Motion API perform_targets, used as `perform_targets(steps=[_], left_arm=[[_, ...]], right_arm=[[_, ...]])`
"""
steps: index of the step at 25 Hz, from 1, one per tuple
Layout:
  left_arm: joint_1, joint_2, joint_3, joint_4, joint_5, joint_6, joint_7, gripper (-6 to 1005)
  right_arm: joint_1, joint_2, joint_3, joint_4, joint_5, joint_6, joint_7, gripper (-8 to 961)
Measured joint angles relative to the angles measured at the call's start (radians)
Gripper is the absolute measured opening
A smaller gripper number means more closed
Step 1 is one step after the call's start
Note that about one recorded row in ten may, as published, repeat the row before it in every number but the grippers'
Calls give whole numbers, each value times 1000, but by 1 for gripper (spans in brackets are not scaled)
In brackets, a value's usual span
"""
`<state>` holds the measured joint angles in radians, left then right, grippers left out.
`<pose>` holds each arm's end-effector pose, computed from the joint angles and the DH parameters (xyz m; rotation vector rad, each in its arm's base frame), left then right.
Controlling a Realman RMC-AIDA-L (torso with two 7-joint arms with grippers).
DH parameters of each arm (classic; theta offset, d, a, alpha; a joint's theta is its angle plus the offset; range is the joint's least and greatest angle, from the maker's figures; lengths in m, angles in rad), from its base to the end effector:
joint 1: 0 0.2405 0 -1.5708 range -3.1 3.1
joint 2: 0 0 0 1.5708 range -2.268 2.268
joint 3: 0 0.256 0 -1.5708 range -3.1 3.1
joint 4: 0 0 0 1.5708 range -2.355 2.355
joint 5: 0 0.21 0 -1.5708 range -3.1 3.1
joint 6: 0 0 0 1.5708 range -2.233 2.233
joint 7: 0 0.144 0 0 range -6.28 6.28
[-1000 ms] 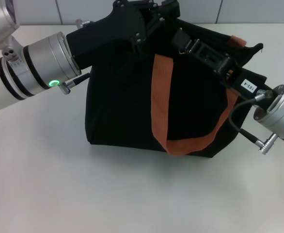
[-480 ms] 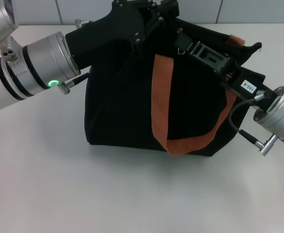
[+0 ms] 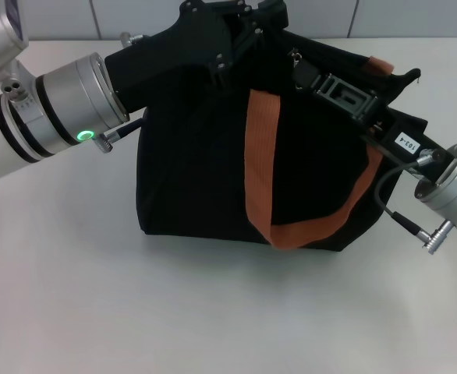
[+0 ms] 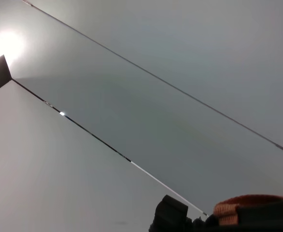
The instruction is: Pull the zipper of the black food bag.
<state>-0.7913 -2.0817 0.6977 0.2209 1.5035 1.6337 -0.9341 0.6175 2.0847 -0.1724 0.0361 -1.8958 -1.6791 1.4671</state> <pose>-0.1557 0.3628 -0.0241 -2.4823 -0.1809 -1.4052 0.2163 0.3064 -0.0455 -2.1635 1.3702 1.7749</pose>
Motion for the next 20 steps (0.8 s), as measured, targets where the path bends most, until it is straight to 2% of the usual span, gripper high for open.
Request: perform_targets(steps=[2, 20], left_arm=[[1, 0, 1, 0, -7, 0, 0, 52], [3, 0, 6, 0, -23, 2, 0, 56]], right_arm=[[-8, -1, 1, -3, 0, -4, 7, -2], [-73, -3, 45, -32, 0, -3, 31, -2]])
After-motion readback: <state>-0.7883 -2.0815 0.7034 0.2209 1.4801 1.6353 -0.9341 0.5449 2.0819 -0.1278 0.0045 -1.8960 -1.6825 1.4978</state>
